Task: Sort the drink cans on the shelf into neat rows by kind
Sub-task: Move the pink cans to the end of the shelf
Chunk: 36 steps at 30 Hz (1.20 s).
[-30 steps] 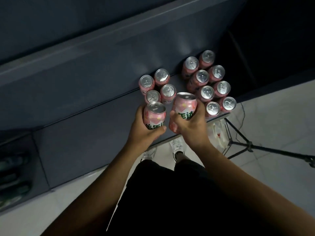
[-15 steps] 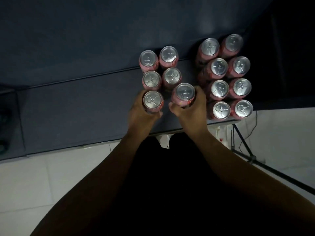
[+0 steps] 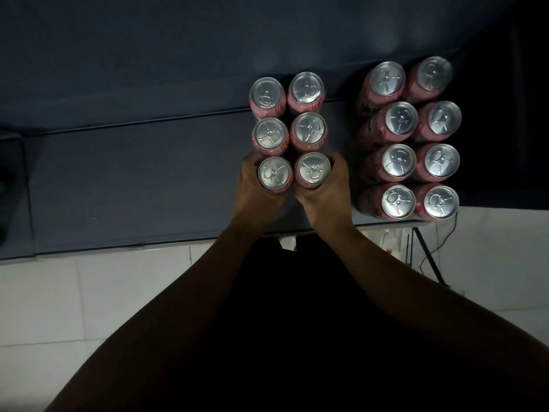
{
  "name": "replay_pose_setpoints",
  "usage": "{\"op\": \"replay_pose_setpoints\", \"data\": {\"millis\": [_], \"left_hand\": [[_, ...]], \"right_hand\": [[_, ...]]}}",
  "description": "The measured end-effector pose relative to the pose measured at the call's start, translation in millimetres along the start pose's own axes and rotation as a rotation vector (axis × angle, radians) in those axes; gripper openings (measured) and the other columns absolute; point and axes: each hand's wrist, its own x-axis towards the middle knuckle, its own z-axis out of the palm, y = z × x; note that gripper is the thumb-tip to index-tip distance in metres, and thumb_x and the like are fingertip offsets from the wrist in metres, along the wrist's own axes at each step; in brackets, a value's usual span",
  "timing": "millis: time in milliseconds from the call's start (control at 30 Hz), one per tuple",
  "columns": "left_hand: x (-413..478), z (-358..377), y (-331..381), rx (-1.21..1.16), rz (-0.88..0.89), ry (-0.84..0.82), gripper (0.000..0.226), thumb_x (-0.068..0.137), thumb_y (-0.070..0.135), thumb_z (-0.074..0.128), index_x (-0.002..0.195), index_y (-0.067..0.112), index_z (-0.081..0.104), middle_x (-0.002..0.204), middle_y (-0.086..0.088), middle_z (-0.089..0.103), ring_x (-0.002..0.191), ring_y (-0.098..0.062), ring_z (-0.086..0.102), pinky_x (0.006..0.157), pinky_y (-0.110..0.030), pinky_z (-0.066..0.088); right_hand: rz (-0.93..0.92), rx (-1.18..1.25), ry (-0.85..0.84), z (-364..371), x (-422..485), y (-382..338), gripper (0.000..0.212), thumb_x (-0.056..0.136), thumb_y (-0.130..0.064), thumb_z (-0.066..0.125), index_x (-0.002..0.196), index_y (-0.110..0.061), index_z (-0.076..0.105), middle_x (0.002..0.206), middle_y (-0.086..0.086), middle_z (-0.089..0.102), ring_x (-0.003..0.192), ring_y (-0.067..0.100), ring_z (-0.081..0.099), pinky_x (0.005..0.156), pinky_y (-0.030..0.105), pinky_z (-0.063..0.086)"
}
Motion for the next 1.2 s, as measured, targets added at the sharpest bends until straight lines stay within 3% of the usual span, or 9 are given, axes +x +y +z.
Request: {"op": "replay_pose_setpoints", "data": {"millis": [167, 267, 333, 433, 500, 600, 800, 900, 1200], "left_hand": [[-3.8, -8.3, 3.9, 0.093, 0.018, -0.072, 0.095, 0.063, 0.029, 0.096, 0.139, 0.016, 0.039, 0.131, -0.006, 0.06, 0.111, -0.009, 0.063, 0.084, -0.008, 0.049], [-14.1, -19.3, 18.5, 0.177, 0.025, -0.087, 0.095, 0.062, 0.044, 0.093, 0.138, 0.034, 0.036, 0.135, -0.001, 0.056, 0.118, -0.018, 0.061, 0.095, -0.04, 0.056], [-26.0, -31.3, 38.1, 0.259, 0.015, -0.111, 0.087, 0.068, 0.048, 0.088, 0.138, 0.039, 0.038, 0.141, 0.003, 0.05, 0.124, -0.022, 0.057, 0.096, -0.044, 0.051], [-43.5, -53.8, 60.4, 0.432, 0.061, -0.162, 0.073, 0.082, 0.033, 0.078, 0.144, 0.033, 0.039, 0.149, 0.005, 0.042, 0.132, -0.026, 0.046, 0.1, -0.044, 0.045], [-58.0, -68.5, 72.3, 0.562, 0.105, -0.146, 0.068, 0.088, 0.025, 0.07, 0.148, 0.025, 0.039, 0.154, 0.003, 0.039, 0.136, -0.027, 0.039, 0.105, -0.047, 0.043], [-79.8, -89.3, 88.2, 0.706, 0.155, -0.039, 0.058, 0.093, 0.026, 0.064, 0.146, 0.019, 0.041, 0.154, -0.001, 0.04, 0.135, -0.031, 0.04, 0.106, -0.05, 0.04], [-128.1, -132.8, 110.1, 0.833, 0.176, 0.22, 0.05, 0.097, 0.032, 0.058, 0.142, 0.02, 0.04, 0.149, -0.005, 0.043, 0.137, -0.035, 0.04, 0.112, -0.056, 0.038], [-155.6, -158.9, 107.0, 0.868, 0.116, 0.351, 0.049, 0.097, 0.034, 0.057, 0.141, 0.02, 0.042, 0.15, -0.006, 0.043, 0.138, -0.039, 0.04, 0.114, -0.059, 0.034], [-234.0, -264.5, 50.7, 0.846, -0.063, 0.615, 0.059, 0.1, 0.042, 0.052, 0.152, 0.022, 0.034, 0.161, -0.008, 0.031, 0.147, -0.045, 0.028, 0.118, -0.062, 0.027]], "right_hand": [[0.016, -0.047, -0.058, -10.0, -3.3, -10.6, 0.085, 0.06, -0.023, 0.092, 0.131, -0.02, 0.045, 0.129, 0.004, 0.056, 0.114, 0.017, 0.061, 0.1, 0.042, 0.053], [-0.032, -0.138, -0.117, -22.2, -11.8, -28.0, 0.086, 0.066, -0.026, 0.09, 0.139, -0.019, 0.044, 0.138, 0.002, 0.049, 0.124, 0.018, 0.054, 0.1, 0.044, 0.051], [-0.095, -0.223, -0.132, -31.9, -20.9, -42.5, 0.082, 0.073, -0.041, 0.078, 0.143, -0.02, 0.043, 0.143, 0.002, 0.046, 0.128, 0.022, 0.052, 0.097, 0.047, 0.051], [-0.2, -0.4, -0.15, -45.3, -34.8, -67.1, 0.081, 0.074, -0.058, 0.049, 0.144, -0.018, 0.042, 0.15, 0.003, 0.042, 0.133, 0.029, 0.049, 0.093, 0.051, 0.052], [-0.284, -0.507, -0.178, -52.5, -43.8, -83.7, 0.074, 0.083, -0.053, 0.051, 0.146, -0.015, 0.04, 0.156, 0.006, 0.038, 0.138, 0.032, 0.045, 0.097, 0.052, 0.051], [-0.426, -0.676, -0.171, -60.2, -54.7, -110.0, 0.064, 0.094, -0.039, 0.061, 0.149, -0.013, 0.04, 0.161, 0.008, 0.036, 0.145, 0.033, 0.038, 0.107, 0.049, 0.045], [-0.592, -0.886, -0.236, -58.7, -94.8, -161.1, 0.056, 0.097, -0.037, 0.051, 0.149, -0.019, 0.042, 0.159, 0.003, 0.038, 0.143, 0.034, 0.036, 0.108, 0.047, 0.039], [-0.674, -0.95, -0.266, -46.6, -124.0, -180.4, 0.055, 0.096, -0.037, 0.052, 0.147, -0.016, 0.046, 0.158, 0.008, 0.04, 0.142, 0.039, 0.038, 0.11, 0.05, 0.038], [-0.89, -1.033, -0.391, 39.1, -242.0, -232.1, 0.06, 0.102, -0.04, 0.042, 0.158, -0.022, 0.026, 0.169, 0.005, 0.018, 0.153, 0.034, 0.021, 0.122, 0.052, 0.026]]}}
